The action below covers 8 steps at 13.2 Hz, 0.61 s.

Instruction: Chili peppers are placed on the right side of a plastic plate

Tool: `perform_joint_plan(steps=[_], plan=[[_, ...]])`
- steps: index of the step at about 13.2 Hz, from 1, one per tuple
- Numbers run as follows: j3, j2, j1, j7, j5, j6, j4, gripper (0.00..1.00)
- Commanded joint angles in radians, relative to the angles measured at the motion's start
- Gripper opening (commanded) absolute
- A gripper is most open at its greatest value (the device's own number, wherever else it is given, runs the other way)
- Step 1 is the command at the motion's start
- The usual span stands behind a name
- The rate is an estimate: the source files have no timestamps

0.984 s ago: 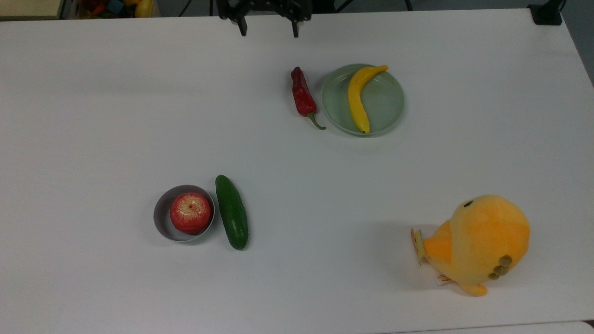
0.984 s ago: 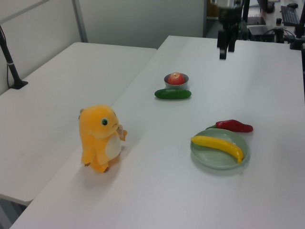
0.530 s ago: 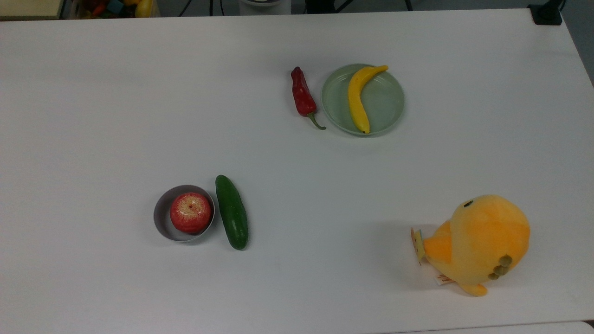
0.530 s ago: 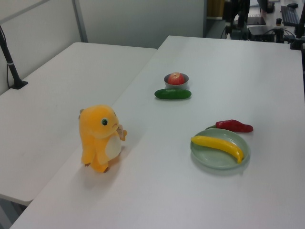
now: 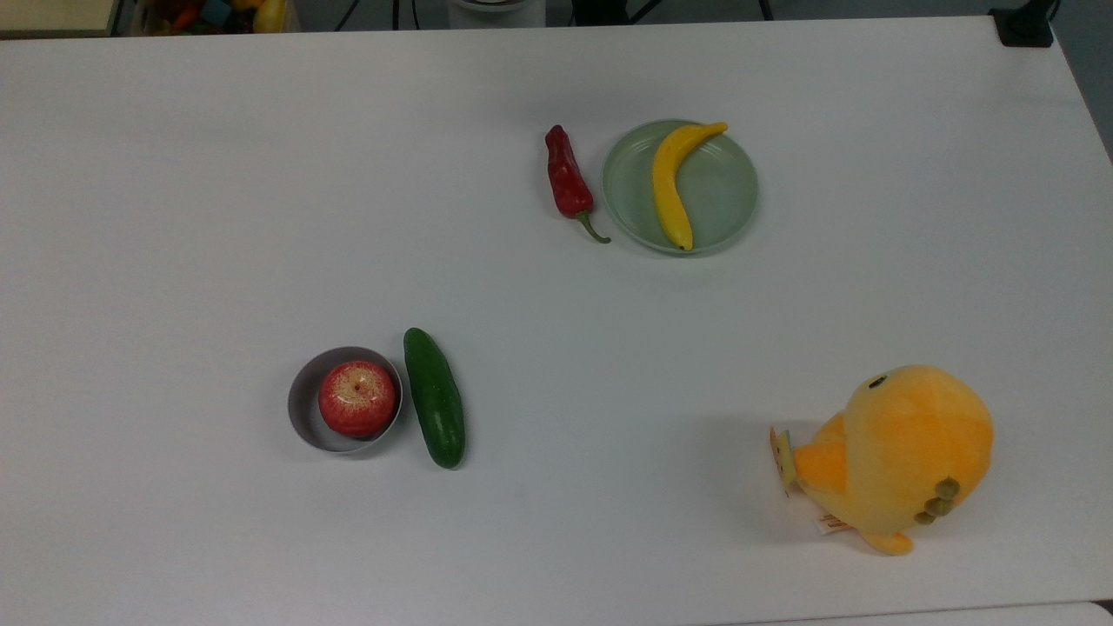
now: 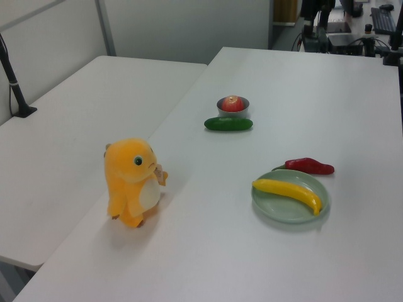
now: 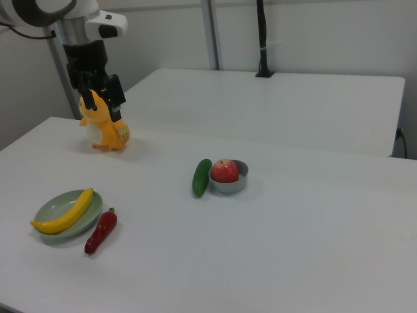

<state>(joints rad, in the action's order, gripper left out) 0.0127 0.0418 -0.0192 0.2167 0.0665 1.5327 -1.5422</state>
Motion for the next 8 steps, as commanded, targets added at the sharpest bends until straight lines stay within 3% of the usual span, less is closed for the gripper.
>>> perform_joint_plan(steps=[1, 8], plan=[[-0.025, 0.010, -0.047, -0.109, -0.019, 0.114, -0.062, 1.00], [-0.051, 0.009, -0.048, -0.257, -0.040, 0.210, -0.088, 1.00]])
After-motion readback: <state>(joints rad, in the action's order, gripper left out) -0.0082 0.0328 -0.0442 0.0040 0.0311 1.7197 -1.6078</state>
